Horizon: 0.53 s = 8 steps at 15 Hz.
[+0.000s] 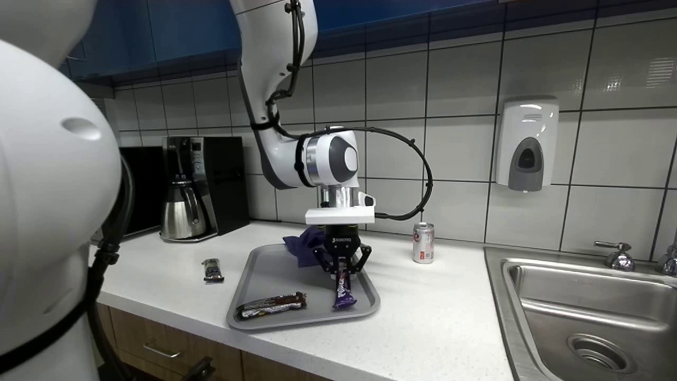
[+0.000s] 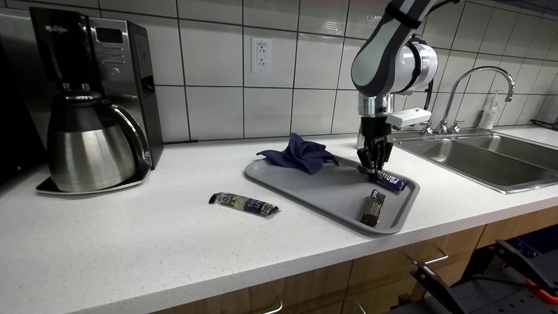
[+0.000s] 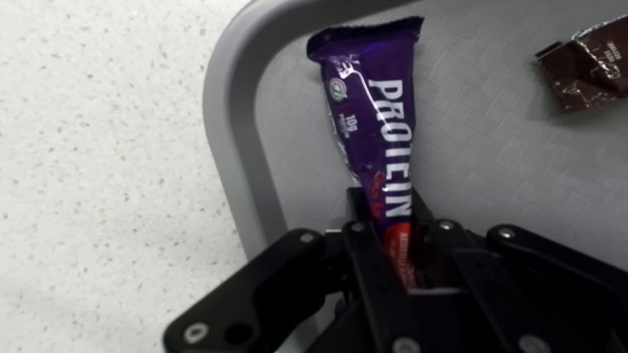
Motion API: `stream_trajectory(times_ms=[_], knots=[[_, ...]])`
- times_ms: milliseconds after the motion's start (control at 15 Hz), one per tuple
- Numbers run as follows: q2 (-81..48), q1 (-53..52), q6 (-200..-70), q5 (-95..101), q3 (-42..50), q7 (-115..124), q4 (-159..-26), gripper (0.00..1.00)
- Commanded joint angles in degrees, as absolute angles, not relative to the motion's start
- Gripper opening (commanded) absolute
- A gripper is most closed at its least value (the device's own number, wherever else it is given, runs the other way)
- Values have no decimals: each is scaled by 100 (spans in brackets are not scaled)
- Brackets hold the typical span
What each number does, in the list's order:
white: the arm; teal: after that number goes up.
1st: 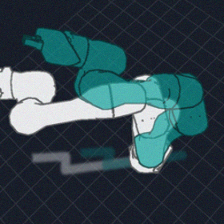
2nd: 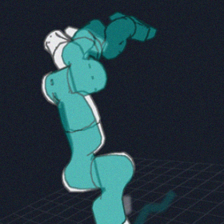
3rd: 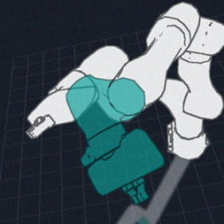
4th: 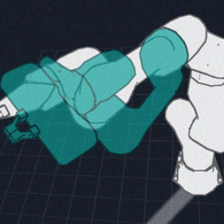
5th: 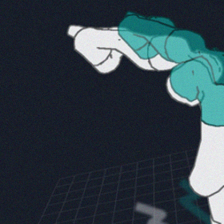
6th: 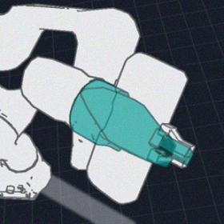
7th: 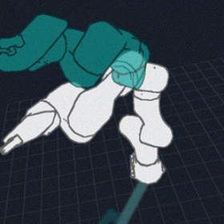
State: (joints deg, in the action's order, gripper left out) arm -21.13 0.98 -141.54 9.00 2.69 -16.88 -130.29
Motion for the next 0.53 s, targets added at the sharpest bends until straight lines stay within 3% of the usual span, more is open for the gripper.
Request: stream_trajectory(times_ms=[0, 467], knots=[[-1885, 174, -14029, 902, 170, -1614, -13018, 5], [-1614, 181, -13980, 861, 149, -1639, -12987, 5]])
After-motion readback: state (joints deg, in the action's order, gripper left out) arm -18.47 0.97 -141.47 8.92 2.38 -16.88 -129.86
